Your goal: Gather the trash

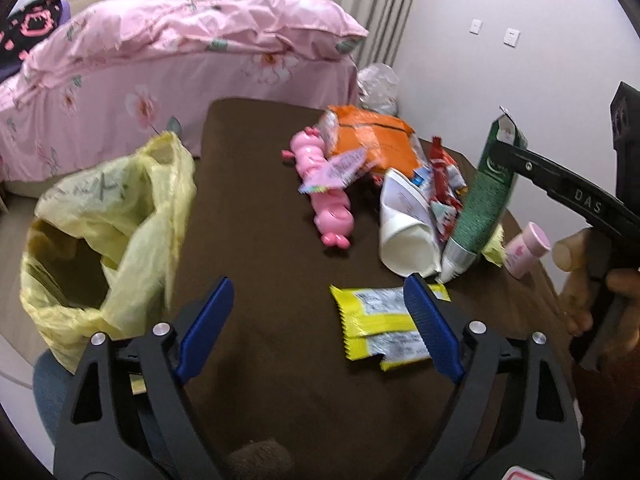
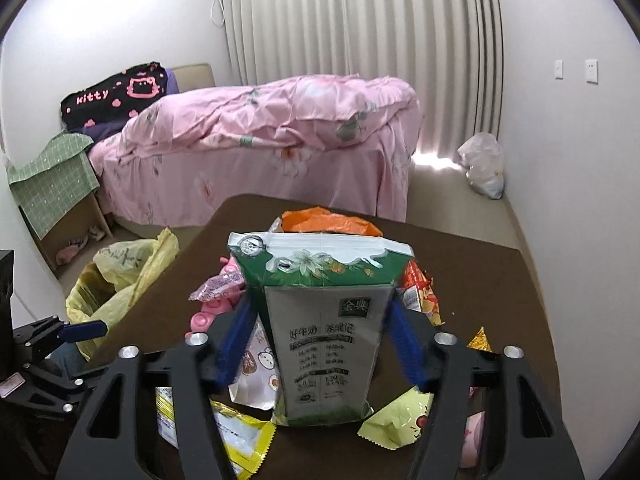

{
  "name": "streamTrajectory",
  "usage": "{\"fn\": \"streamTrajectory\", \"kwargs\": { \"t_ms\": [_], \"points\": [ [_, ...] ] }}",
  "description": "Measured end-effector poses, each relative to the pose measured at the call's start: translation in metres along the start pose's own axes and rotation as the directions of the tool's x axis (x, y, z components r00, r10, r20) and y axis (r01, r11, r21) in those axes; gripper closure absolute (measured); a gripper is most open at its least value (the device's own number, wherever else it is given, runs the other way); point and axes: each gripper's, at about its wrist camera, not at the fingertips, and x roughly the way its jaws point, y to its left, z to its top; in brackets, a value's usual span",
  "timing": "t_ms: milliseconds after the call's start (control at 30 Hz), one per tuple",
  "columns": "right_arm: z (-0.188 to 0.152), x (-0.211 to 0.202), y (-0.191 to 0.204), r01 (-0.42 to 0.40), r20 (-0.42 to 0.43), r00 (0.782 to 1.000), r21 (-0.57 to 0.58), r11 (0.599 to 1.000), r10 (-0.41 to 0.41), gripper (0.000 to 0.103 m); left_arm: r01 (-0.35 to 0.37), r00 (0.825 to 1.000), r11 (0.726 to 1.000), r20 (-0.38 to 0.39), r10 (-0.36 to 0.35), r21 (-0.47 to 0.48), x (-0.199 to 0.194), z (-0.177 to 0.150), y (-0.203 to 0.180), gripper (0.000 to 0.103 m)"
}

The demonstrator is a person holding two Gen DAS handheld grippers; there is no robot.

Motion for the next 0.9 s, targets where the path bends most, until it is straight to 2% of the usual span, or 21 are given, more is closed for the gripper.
{"fn": "streamTrajectory", "kwargs": {
  "t_ms": [100,167,267,400,433,467,533,600,700,900],
  "points": [
    [-0.008,-0.026,-0.005,0.016,0.033,0.999,0.021,1.0,-0.017,0.045,0.025,0.999,0.999,-0.03,-0.024,0.03,0.003,-0.006,-0.009,0.022],
    [-0.015,-0.039,-0.008,0.039,0.041,0.998,0.021,0.999,-0.04,0.046,0.03,0.998,0.999,-0.061,-0.027,0.045,0.011,-0.01,-0.015,0.03],
    [-0.029,-0.059,-0.012,0.072,0.051,0.996,0.018,0.997,-0.073,0.046,0.043,0.993,0.999,-0.114,-0.04,0.023,0.023,-0.013,-0.019,0.038],
    [-0.046,-0.073,-0.02,0.115,0.064,0.991,0.024,0.993,-0.117,0.046,0.045,0.988,0.999,-0.149,-0.046,-0.008,0.031,-0.015,-0.023,0.041],
    [-0.051,-0.078,-0.022,0.12,0.069,0.99,0.035,0.992,-0.122,0.046,0.039,0.988,0.999,-0.15,-0.041,-0.018,0.032,-0.015,-0.023,0.045],
    [-0.054,-0.08,-0.024,0.115,0.072,0.99,0.046,0.992,-0.118,0.046,0.037,0.988,0.999,-0.147,-0.04,-0.022,0.032,-0.014,-0.024,0.057],
    [-0.058,-0.084,-0.028,0.104,0.072,0.991,0.068,0.992,-0.108,0.046,0.063,0.986,0.997,-0.151,-0.07,-0.048,0.032,-0.012,-0.023,0.07],
    [-0.061,-0.087,-0.03,0.096,0.071,0.992,0.081,0.992,-0.102,0.046,0.075,0.99,0.995,-0.118,-0.082,-0.06,0.024,-0.009,-0.022,0.077],
    [-0.063,-0.088,-0.03,0.09,0.066,0.993,0.082,0.993,-0.095,0.046,0.07,0.996,0.997,-0.057,-0.071,-0.02,0.007,-0.003,-0.027,0.092],
    [-0.062,-0.089,-0.021,0.07,0.067,0.995,0.067,0.995,-0.074,0.046,0.023,0.999,0.998,0.039,-0.026,0.061,-0.019,0.002,-0.033,0.096]
  ]
}}
